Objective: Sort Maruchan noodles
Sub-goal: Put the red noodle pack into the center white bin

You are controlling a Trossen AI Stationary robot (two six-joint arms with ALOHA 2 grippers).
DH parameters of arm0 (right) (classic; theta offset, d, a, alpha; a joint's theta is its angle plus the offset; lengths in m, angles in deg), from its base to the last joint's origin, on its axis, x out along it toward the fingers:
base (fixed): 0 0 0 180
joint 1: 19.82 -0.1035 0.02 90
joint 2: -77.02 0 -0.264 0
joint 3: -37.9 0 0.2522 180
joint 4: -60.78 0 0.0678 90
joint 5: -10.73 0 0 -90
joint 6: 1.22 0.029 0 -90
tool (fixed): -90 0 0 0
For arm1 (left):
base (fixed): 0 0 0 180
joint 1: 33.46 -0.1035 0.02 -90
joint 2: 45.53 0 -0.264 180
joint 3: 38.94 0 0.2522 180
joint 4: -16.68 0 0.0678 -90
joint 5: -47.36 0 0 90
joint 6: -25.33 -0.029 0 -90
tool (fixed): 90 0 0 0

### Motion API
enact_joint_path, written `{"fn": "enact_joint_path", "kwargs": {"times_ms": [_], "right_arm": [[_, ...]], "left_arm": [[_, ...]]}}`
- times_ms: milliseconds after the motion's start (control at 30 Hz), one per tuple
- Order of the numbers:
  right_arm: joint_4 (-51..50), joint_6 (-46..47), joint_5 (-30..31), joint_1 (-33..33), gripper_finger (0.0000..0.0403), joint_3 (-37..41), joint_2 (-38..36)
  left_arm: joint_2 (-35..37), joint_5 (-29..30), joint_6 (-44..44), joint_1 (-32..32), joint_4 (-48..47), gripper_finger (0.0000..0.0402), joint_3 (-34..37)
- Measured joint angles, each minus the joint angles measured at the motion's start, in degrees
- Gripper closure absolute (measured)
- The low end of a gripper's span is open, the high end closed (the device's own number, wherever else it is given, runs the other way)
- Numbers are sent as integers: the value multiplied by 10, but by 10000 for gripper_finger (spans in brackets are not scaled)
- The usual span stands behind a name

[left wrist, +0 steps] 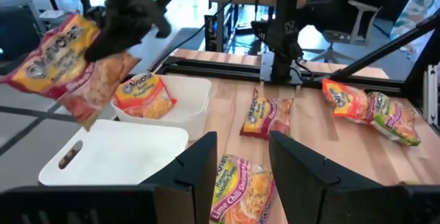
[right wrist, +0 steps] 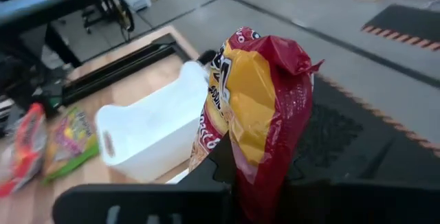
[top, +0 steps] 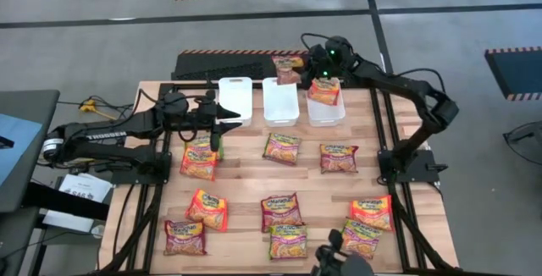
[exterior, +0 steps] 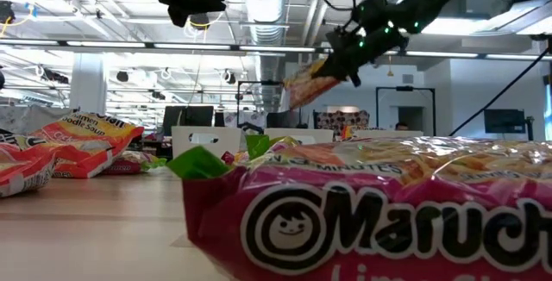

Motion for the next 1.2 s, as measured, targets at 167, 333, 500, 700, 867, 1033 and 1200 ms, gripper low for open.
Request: {"fn": "enact_joint_path", "kwargs": {"times_ms": [167,333,500,700,867,1033,1200], "right_arm": [[42,-2,-1,-6,356,-1,48],[61,2,-1,-11,356,-1,87],[66,-15,-2,-16,356,-21,125],[59,-21,-15,-20,356,-59,172],[26,-52,-16,-22,354,-78,191],[12,-82,2,-24,336,-80,192],[12,-84,15,-25,311,-80,192]], "left_arm": [[0,24,-11,0,-4,280,0],[0,39,-7,0,-10,280,0],[0,40,-7,0,-8,280,0],[0,40,-6,0,-17,280,0],[0,41,-5,-1,-29,280,0],[0,44,-6,-1,-31,280,0],[-1,44,-7,-1,-31,280,0]]}}
